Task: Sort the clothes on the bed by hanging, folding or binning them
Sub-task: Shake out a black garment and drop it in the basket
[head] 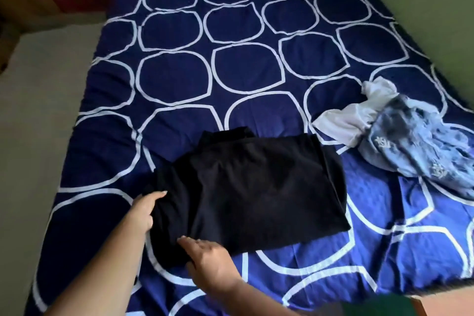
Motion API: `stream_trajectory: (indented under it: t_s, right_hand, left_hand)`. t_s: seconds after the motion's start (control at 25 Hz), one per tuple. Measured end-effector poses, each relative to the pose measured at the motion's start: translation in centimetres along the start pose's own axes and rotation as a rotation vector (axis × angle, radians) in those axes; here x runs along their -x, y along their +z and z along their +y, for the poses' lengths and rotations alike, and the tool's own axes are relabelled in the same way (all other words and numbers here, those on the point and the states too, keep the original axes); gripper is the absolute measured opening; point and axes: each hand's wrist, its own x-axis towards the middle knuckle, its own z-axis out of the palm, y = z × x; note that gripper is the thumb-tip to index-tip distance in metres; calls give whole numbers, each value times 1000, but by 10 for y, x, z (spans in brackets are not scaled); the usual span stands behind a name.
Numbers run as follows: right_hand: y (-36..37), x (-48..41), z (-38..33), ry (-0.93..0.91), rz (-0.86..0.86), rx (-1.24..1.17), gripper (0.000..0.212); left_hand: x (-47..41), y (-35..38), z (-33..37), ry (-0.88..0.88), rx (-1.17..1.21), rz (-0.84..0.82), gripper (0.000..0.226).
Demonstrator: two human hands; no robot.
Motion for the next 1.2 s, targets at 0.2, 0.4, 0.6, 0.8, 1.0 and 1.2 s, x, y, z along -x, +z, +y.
stream_trajectory:
  t_s: [0.2, 0.4, 0.6, 0.8, 1.0, 1.2]
  right_hand:
    - [-48, 11, 47, 354, 239, -227, 56]
    - [-106, 46, 119, 745, 633, -486, 35]
    - [-118, 95, 198, 1236, 581, -620, 42]
    - [-136, 101, 224, 1210, 611, -710, 49]
    - [-144, 117, 238, 1163, 558, -597, 25]
    - [-158, 133, 235, 1156, 377, -500, 16]
  left_hand:
    - [33, 97, 29, 278, 93, -9, 53]
    - [88, 258, 16, 604, -97, -236, 76]
    - [103, 332, -47, 453, -405, -676, 71]
    - [84, 286, -121, 824, -916, -237, 67]
    - [96, 223, -194, 950, -1249, -68, 83]
    - [98, 167, -227, 952, -1393, -75, 87]
